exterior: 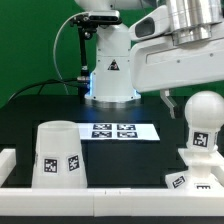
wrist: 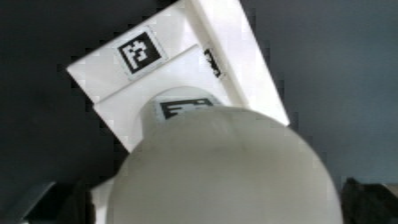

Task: Assemble lamp

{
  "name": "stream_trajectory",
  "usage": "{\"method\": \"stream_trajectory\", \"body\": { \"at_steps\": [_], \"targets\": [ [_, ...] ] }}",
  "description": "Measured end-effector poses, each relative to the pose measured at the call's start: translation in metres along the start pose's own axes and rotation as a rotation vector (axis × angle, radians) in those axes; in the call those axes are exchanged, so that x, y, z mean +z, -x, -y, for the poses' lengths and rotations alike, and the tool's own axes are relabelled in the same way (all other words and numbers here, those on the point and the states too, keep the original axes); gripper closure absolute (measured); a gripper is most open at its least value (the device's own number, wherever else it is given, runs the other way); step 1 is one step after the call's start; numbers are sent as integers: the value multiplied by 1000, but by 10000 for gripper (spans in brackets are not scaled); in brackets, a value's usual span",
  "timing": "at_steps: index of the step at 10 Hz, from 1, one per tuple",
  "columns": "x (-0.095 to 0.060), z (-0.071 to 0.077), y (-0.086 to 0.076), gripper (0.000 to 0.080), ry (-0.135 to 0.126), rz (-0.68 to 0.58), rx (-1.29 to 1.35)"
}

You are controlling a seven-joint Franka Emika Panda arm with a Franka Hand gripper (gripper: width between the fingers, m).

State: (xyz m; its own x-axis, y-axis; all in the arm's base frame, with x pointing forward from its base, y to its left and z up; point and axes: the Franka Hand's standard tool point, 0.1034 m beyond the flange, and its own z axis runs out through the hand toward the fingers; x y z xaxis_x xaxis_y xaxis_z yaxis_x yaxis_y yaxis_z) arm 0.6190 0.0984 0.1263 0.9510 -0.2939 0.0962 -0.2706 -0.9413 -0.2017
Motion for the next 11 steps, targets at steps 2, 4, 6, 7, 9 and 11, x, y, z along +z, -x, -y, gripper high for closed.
{"method": "stream_trajectory", "body": {
  "at_steps": [2,4,6,7,9,11],
  "targets": [
    [-3,7,-5,102,32,18,-266],
    [-3,5,-5,101,32,21,-384],
    [-1,3,-5,101,40,34,-555],
    [3,2,-4,101,71,63,-712],
    [5,7,-6,101,89,66,-810],
    [5,7,-6,221,89,65,-792]
  ]
}}
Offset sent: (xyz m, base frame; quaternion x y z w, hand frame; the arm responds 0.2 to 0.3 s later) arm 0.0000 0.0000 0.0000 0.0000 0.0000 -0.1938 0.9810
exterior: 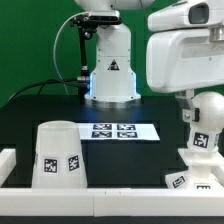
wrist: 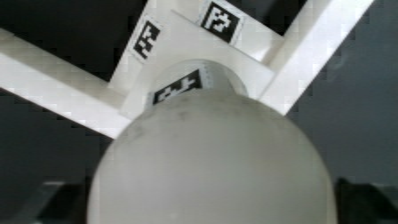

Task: Assemble lamp

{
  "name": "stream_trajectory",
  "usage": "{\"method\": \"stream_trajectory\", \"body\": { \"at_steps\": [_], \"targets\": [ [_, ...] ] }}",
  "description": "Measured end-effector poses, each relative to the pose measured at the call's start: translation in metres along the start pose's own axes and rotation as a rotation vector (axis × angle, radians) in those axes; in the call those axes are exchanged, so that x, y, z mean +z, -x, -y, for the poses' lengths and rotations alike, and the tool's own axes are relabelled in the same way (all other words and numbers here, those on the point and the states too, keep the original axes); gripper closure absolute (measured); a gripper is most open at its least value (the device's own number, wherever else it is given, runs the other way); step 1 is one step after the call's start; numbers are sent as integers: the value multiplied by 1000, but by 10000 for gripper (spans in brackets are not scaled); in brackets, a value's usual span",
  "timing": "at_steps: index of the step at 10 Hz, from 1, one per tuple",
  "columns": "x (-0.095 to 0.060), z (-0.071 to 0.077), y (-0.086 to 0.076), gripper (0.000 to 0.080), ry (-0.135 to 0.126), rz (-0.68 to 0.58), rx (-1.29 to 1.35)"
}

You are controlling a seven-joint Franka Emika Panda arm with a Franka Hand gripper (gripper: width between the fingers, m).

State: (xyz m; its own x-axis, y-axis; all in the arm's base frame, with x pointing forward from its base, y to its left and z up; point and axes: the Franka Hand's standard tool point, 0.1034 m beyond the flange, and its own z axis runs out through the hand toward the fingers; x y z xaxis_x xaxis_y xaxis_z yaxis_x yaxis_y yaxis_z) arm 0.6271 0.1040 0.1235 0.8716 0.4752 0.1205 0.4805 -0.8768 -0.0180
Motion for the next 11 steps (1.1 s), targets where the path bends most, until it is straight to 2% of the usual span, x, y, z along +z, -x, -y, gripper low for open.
{"method": "stream_trajectory", "body": {
  "at_steps": [3,4,6,8,9,10,11],
  "targets": [
    [0,-2,0,229,-4,-5,135],
    [-1,-5,-2,229,-10,-37,299],
    [-2,-8,1,229,-3,-104,633],
    [0,-13,7,228,-25,-110,954],
    [1,-15,9,226,-57,-108,1073],
    [1,-14,10,226,-73,-103,1153],
    [1,-14,11,226,-74,-102,1156]
  ]
}}
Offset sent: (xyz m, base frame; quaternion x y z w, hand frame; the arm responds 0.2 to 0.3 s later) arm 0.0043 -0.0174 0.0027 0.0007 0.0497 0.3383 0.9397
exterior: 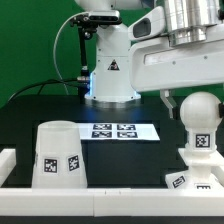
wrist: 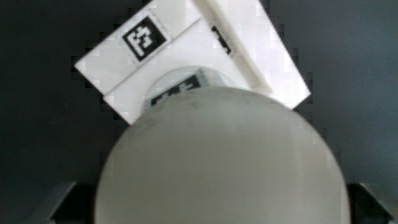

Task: Assemble lamp

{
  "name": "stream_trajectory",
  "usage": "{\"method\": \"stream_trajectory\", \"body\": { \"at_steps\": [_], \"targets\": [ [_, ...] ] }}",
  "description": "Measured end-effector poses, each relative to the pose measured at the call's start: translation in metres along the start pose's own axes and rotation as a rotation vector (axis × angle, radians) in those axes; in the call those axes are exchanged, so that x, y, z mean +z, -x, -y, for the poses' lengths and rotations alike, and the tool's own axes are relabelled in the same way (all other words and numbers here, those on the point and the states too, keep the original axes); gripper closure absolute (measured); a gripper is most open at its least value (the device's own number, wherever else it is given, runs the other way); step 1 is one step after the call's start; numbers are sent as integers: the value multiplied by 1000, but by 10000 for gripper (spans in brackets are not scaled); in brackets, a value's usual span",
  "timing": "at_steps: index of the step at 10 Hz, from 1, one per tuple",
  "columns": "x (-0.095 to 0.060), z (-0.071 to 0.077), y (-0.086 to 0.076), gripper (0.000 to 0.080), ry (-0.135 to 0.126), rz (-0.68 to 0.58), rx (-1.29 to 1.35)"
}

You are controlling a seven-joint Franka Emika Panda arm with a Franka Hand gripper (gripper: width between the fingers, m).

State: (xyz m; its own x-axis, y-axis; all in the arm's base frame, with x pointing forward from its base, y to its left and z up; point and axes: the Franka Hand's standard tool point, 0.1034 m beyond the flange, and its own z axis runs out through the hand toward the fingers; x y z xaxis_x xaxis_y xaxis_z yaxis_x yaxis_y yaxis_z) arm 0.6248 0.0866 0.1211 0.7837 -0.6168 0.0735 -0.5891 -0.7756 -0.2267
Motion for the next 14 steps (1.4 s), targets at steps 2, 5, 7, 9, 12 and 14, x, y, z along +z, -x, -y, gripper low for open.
{"method": "stream_trajectory", "body": {
  "at_steps": [2,5,7,9,12,14],
  "targets": [
    [0,1,1,133,7,5,-85],
    [-2,12,5,102,87,90,-595],
    [2,13,7,101,85,111,-749],
    [4,11,6,101,87,115,-940],
    [7,11,5,101,86,105,-992],
    [7,11,5,227,86,105,-992]
  ]
}}
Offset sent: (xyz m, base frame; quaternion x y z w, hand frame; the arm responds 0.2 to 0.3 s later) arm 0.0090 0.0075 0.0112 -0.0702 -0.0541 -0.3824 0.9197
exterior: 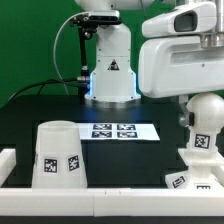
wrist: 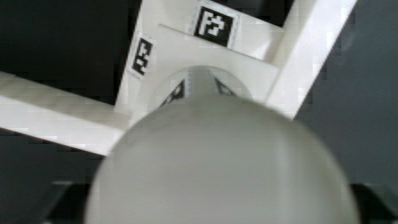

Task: Assemble lamp

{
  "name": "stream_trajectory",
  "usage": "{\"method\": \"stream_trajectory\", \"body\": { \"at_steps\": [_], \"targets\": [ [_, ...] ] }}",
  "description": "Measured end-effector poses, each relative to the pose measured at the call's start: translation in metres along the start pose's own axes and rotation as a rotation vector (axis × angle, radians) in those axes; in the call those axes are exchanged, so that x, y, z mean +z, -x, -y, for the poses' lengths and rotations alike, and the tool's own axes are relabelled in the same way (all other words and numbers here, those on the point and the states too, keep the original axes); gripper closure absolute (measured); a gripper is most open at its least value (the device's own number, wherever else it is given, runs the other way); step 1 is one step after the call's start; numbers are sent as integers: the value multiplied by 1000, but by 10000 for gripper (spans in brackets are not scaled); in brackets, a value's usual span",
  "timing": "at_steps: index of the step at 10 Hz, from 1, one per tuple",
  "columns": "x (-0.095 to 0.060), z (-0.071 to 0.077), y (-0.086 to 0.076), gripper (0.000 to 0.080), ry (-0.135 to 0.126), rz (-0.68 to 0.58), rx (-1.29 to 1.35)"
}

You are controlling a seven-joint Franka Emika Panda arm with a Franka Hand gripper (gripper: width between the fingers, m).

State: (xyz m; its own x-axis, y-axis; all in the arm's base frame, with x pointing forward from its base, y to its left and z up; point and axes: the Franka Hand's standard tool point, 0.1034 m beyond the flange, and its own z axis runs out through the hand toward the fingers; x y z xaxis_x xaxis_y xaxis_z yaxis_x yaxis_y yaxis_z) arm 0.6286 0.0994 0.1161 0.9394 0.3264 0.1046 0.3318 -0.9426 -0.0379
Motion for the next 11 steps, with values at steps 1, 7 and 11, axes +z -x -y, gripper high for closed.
{"method": "stream_trajectory", "body": {
  "at_steps": [1,7,11],
  "targets": [
    [0,0,-1,227,-1,-3,93],
    [-1,1,5,226,1,-2,988],
    [1,-2,7,219,-39,14,1156]
  ]
}}
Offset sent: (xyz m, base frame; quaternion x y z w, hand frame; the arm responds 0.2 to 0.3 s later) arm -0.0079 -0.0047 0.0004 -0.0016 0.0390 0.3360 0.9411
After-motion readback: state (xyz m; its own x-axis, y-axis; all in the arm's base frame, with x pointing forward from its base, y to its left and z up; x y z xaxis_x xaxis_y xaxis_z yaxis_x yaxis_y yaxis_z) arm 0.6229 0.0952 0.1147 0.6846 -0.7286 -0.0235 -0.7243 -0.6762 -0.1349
